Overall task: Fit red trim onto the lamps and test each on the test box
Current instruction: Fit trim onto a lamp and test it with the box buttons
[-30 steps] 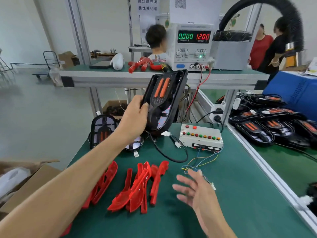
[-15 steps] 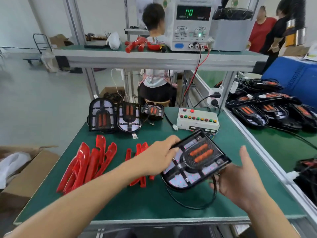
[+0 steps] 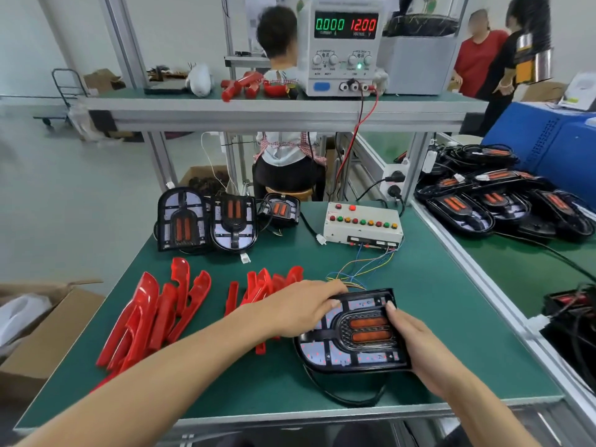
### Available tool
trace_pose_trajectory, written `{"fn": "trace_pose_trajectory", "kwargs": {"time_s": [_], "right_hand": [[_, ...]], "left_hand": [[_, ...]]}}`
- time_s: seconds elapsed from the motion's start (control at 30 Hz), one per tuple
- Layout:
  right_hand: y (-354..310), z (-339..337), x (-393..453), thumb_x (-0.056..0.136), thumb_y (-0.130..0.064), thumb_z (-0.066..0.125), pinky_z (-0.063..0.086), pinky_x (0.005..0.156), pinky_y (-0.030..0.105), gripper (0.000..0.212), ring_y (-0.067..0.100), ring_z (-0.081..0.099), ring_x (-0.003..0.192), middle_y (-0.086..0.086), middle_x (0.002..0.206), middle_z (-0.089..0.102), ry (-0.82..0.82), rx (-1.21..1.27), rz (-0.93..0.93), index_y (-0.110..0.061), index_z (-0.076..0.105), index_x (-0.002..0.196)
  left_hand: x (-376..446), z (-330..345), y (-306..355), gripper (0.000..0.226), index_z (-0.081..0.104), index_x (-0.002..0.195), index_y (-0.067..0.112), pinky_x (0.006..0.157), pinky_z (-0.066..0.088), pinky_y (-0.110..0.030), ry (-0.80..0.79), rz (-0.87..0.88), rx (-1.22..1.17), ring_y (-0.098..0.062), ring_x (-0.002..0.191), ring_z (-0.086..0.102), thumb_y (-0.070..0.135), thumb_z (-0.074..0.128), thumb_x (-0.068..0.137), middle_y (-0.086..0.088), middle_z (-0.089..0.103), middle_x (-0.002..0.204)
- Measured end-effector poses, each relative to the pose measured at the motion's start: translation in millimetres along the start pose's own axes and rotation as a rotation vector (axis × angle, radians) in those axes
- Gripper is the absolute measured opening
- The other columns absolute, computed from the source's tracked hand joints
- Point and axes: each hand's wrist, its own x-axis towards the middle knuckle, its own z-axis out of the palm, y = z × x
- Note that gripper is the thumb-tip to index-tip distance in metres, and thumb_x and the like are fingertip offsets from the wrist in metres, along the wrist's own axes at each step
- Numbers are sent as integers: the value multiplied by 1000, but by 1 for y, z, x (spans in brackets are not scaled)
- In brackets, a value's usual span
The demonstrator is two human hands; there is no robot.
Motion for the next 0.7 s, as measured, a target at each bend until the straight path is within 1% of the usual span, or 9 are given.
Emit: {"fn": "trace_pose_trajectory", "kwargs": {"time_s": [0.1,0.2,0.27,0.3,0.4,0.5,0.57,0.63,0.7], "right_hand": [[6,4,0,98,-55,48,50,103,44,49,27,72,111,11,116,76,69,-73,-79,-19,76,116],[9,7,-1,97,-58,46,57,90,33,47,25,75,105,8,109,79,110,-97,-114,-26,78,109],[9,10,-1,100,-56,45,59,79,21,46,25,76,101,9,107,79,115,-95,-114,-26,79,107],[9,10,-1,102,-53,43,59,76,20,46,26,77,100,10,106,79,115,-93,-105,-25,79,106],[11,10,1,105,-50,42,60,73,22,48,27,77,98,12,103,79,124,-87,-80,-21,80,103],[12,11,5,105,-51,43,60,76,23,48,25,77,99,9,104,80,149,-86,-83,-21,80,105],[12,12,8,104,-53,43,59,84,31,48,23,77,99,7,104,80,152,-101,-85,-23,80,106],[14,12,9,105,-54,42,55,93,37,49,22,77,100,6,103,80,150,-108,-83,-23,80,107],[15,13,8,105,-55,41,56,90,35,48,20,77,99,5,102,80,153,-109,-90,-26,80,105]], "left_hand": [[-3,2,-6,26,49,132,27,98,44,-44,-5,-12,1,-24,112,58,34,43,108,-4,65,119],[-7,3,-11,37,48,140,30,99,46,-39,13,-79,-32,-22,115,60,46,43,107,-4,68,123],[-7,-2,-17,35,59,128,24,96,48,-39,140,-149,10,-24,111,63,46,45,106,-3,71,116],[-7,-6,-21,31,64,118,21,94,49,-40,224,-203,71,-26,109,64,43,47,105,-3,72,112],[-3,-14,-35,26,65,103,15,88,50,-41,346,-384,214,-32,106,63,39,55,100,-7,69,108],[6,-9,-33,40,57,111,14,85,49,-40,268,-495,377,-36,109,64,50,59,96,-10,63,115],[15,-1,-32,50,54,122,11,86,49,-40,193,-538,466,-36,114,63,51,64,94,-11,60,122],[22,5,-33,54,52,129,8,87,49,-40,144,-580,511,-35,115,63,45,68,93,-13,57,126],[28,7,-35,48,52,131,6,87,50,-39,120,-614,542,-35,115,64,31,71,94,-14,56,127]]}}
